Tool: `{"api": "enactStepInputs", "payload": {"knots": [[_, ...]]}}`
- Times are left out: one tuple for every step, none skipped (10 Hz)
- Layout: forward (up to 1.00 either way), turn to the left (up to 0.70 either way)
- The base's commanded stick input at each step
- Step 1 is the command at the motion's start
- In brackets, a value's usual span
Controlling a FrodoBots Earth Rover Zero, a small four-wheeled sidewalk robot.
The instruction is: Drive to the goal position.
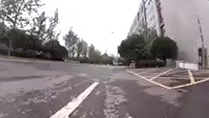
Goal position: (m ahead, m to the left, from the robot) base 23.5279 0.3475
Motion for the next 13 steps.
{"api": "enactStepInputs", "payload": {"knots": [[0.60,-0.15],[0.60,-0.15],[0.60,-0.15],[0.60,-0.15],[0.60,-0.15],[0.60,-0.15],[0.60,-0.15],[0.60,-0.15],[0.60,-0.15],[0.60,-0.15],[0.60,-0.02],[0.60,0.00],[0.60,0.00]]}}
